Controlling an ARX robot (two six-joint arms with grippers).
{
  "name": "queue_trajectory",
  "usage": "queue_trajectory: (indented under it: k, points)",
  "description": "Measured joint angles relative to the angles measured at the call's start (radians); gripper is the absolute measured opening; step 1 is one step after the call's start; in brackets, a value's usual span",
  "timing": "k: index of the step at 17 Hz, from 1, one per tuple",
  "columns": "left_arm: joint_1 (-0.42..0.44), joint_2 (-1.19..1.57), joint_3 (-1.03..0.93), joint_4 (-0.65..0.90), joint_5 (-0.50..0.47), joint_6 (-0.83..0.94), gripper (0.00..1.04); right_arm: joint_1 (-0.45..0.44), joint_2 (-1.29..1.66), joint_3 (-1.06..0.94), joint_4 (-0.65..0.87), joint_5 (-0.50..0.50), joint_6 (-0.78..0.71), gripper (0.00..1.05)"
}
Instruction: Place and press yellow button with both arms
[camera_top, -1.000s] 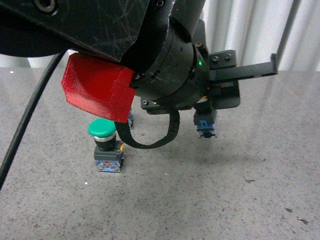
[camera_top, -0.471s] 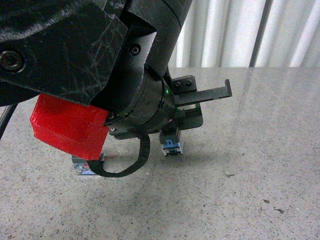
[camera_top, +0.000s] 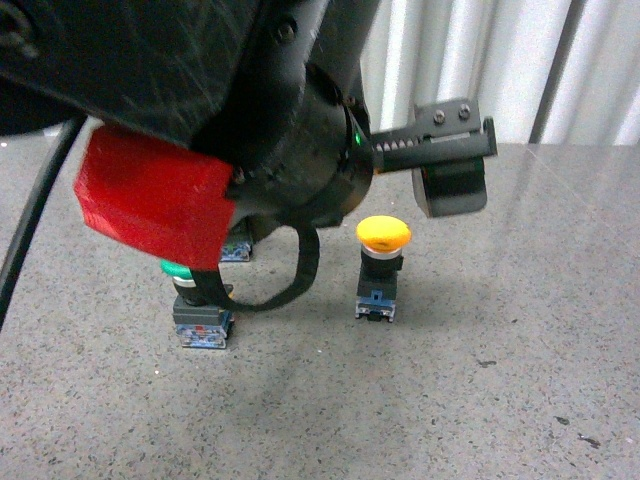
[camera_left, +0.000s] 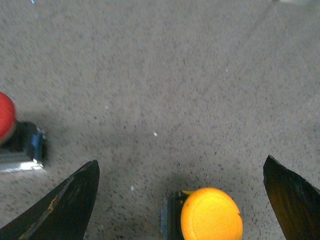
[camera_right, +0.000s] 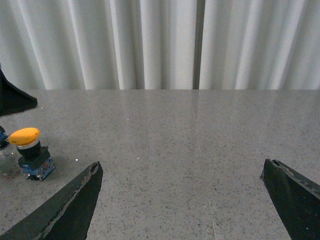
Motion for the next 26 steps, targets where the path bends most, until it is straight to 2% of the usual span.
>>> queue_trajectory:
  k: [2,5,8,9,11,12,14,16,17,18,26]
  points:
    - [0.061,-0.085,-0.023,0.037,0.005,0.075,0.98,0.0,0.0,0.0,0.0,0.0,0.0,0.98]
    - [0.185,-0.257,-0.1,0.05,-0.042,0.242,0.98,0.0,0.0,0.0,0.0,0.0,0.0,0.98]
    - [0.293,-0.492,-0.253,0.171,-0.037,0.385,0.98,0.0,0.0,0.0,0.0,0.0,0.0,0.98]
    - [0.341,-0.596,-0.336,0.264,-0.016,0.41,0.91,0.0,0.0,0.0,0.0,0.0,0.0,0.98]
    - [0.483,-0.869,-0.566,0.269,0.097,0.433,0.69,0.0,0.0,0.0,0.0,0.0,0.0,0.98]
    - [0.523,-0.965,-0.676,0.284,0.106,0.434,0.56,0.0,0.0,0.0,0.001,0.0,0.0,0.98]
    - [0.532,-1.025,-0.772,0.312,0.166,0.435,0.33,0.0,0.0,0.0,0.0,0.0,0.0,0.98]
    - [0.562,-1.086,-0.861,0.317,0.185,0.435,0.07,0.0,0.0,0.0,0.0,0.0,0.0,0.98]
    - [0.608,-1.119,-0.883,0.319,0.245,0.436,0.02,0.0,0.0,0.0,0.001,0.0,0.0,0.98]
    - [0.652,-1.149,-0.907,0.318,0.259,0.438,0.02,0.0,0.0,0.0,0.001,0.0,0.0,0.98]
    - [0.648,-1.366,-1.034,0.219,0.274,0.438,0.02,0.0,0.0,0.0,0.0,0.0,0.0,0.98]
